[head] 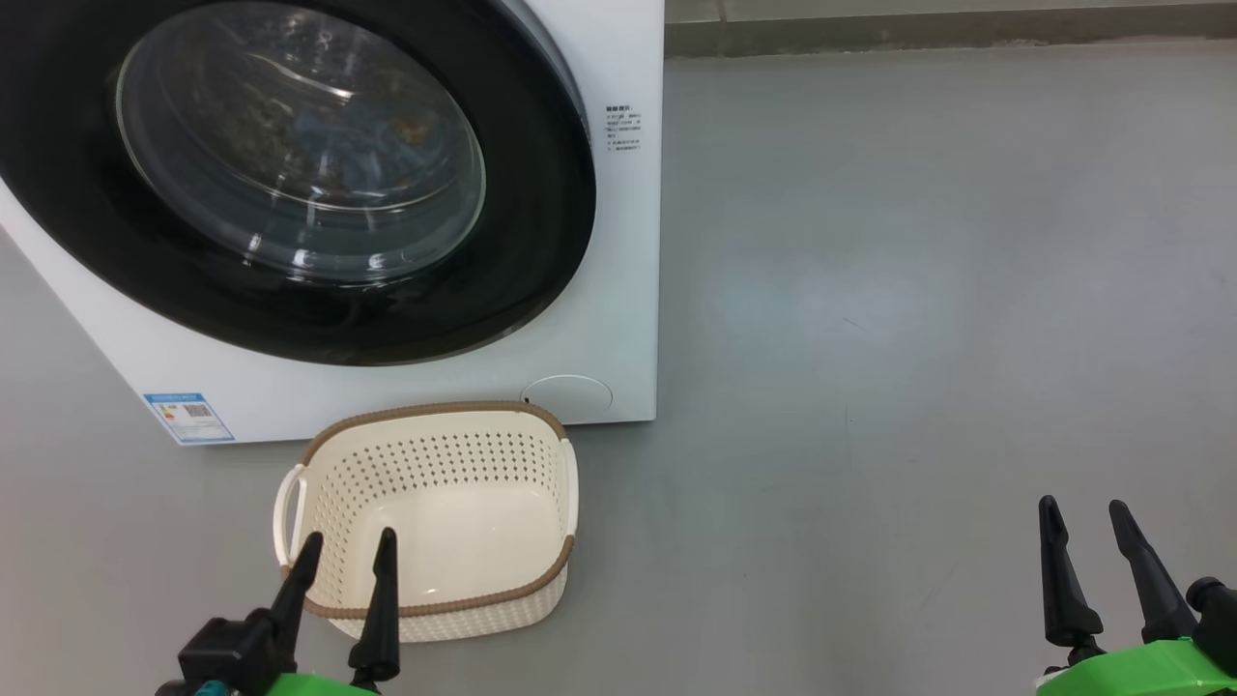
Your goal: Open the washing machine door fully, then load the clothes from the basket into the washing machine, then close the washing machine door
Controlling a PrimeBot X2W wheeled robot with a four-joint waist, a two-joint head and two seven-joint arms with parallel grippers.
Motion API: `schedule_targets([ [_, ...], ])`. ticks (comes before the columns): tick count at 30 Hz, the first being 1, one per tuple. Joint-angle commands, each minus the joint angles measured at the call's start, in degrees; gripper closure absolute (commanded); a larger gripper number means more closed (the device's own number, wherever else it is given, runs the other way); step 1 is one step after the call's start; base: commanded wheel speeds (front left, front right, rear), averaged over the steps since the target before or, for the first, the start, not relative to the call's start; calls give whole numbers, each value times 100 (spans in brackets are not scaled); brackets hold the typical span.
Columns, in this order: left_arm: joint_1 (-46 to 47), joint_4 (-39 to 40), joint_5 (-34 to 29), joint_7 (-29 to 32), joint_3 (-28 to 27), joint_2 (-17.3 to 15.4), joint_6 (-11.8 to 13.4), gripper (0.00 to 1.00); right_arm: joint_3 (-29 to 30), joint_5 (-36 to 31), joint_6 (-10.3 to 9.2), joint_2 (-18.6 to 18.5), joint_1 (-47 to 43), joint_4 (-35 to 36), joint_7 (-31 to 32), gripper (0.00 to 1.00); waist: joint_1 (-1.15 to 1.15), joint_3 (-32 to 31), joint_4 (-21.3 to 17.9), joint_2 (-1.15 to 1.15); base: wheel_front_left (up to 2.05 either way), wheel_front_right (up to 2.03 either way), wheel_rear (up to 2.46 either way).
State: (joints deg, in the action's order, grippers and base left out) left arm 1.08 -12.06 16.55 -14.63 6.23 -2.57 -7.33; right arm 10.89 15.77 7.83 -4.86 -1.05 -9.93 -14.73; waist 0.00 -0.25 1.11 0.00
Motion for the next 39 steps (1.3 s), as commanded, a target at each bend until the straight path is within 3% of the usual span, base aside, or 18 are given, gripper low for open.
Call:
schedule_targets([
  [1,86,105,64,-37,-179,-32,-15,0,-129,-83,-34,-77,56,128,-27,0,0,-6,6,0,0,0,0],
  [39,58,-170,465,-37,-62,-49,-15,0,-232,-45,-34,-86,83,-7,-27,0,0,-65,-33,0,0,0,0],
])
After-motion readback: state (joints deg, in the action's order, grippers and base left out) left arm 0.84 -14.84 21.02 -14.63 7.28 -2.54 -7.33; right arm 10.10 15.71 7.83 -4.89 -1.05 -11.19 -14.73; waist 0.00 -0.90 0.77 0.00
